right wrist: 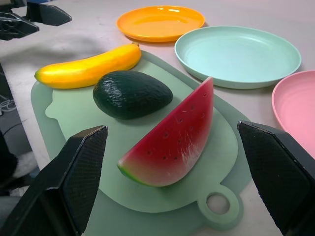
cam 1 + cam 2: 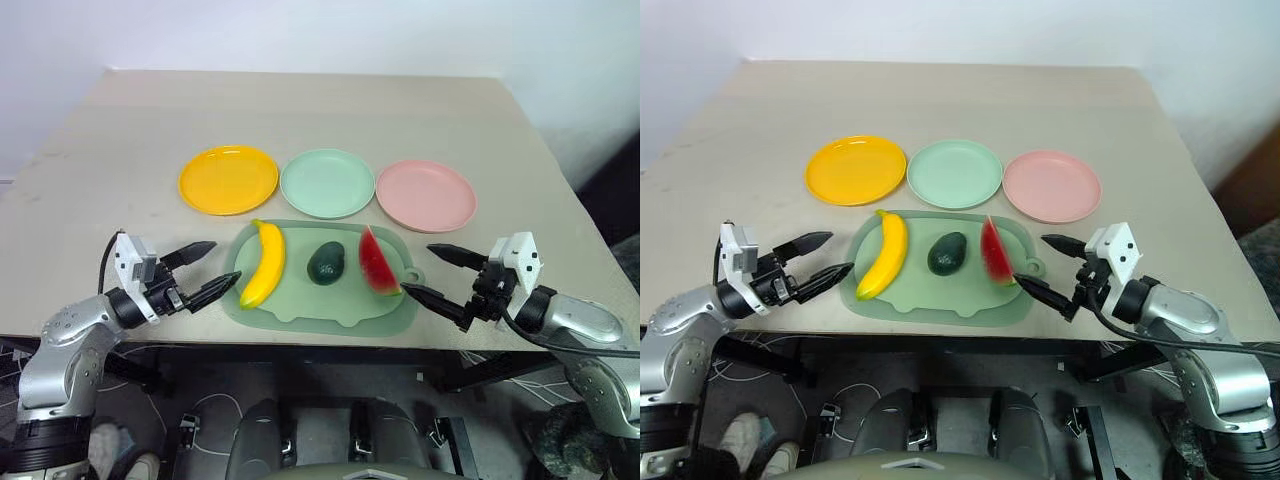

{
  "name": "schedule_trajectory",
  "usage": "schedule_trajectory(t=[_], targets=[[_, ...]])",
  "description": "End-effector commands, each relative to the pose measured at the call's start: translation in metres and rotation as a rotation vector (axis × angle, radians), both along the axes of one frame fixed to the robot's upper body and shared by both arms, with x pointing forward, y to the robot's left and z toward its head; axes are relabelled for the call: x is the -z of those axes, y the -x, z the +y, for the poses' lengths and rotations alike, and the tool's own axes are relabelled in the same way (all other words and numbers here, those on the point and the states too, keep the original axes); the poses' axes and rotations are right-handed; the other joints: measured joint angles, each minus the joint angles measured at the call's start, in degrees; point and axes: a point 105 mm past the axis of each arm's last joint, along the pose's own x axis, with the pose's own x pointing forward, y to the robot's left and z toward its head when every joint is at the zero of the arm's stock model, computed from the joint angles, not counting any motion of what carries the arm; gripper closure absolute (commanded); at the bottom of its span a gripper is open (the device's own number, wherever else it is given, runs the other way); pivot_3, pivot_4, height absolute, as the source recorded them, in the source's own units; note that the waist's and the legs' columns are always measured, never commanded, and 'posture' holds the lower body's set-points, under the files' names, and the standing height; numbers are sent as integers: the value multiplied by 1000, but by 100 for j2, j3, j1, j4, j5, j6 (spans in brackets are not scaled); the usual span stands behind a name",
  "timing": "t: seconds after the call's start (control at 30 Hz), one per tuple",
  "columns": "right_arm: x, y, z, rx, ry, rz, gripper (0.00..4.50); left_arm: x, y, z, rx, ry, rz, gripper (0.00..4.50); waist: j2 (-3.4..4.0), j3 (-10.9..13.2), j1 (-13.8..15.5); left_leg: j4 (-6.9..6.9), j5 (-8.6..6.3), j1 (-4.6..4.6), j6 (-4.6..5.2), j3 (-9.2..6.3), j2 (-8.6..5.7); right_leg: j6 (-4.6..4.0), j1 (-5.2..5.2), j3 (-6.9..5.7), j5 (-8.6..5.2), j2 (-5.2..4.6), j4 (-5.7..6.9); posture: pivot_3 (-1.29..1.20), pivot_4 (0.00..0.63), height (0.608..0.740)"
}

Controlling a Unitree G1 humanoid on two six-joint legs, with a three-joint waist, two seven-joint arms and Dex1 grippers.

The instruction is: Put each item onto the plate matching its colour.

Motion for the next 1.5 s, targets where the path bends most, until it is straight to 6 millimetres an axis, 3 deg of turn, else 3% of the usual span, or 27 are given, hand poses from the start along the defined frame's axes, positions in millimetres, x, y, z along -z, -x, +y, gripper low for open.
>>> schedule_trajectory(t=[0.03, 0.4, 0.5, 0.7, 1.03, 1.5], targets=[[-14, 0, 3, -33, 6, -44, 0, -15, 2, -2, 2, -9, -66, 19, 0, 0, 0, 0, 0, 0, 0, 0, 0, 0, 0, 0, 0, 0, 0, 0, 150, 695], [-24, -9, 21, -13, -17, 77, 0, -21, -4, -9, 13, -9, -96, 19, 0, 0, -3, 0, 0, 0, 0, -1, 0, -1, 0, 0, 0, -1, 0, 0, 150, 695], [-27, -9, 32, -36, 9, 164, 0, -22, 0, -19, 81, -21, -89, 19, 0, 0, -7, 0, -1, 0, 1, -1, 1, -1, -1, 0, 0, -2, 0, 0, 150, 695], [-34, -20, 34, -6, 16, 236, 0, -24, -3, -35, 126, -26, -106, 19, 0, 0, 2, 0, -2, -3, 3, -2, 0, -1, -1, -1, 0, -4, -2, 0, 150, 695], [-1, -57, 42, 168, 174, 433, 0, -19, -11, -38, 147, -28, -97, 19, 2, 0, -40, -7, 1, -5, 0, 12, -2, -2, -14, 3, 2, -2, 1, 0, 150, 695], [15, -64, 56, 198, 316, 515, 0, -14, -18, -39, 154, -30, -89, 19, 3, -1, -37, -10, 1, -14, -1, 25, -2, -1, -31, 8, 3, -2, 4, 0, 150, 695]])
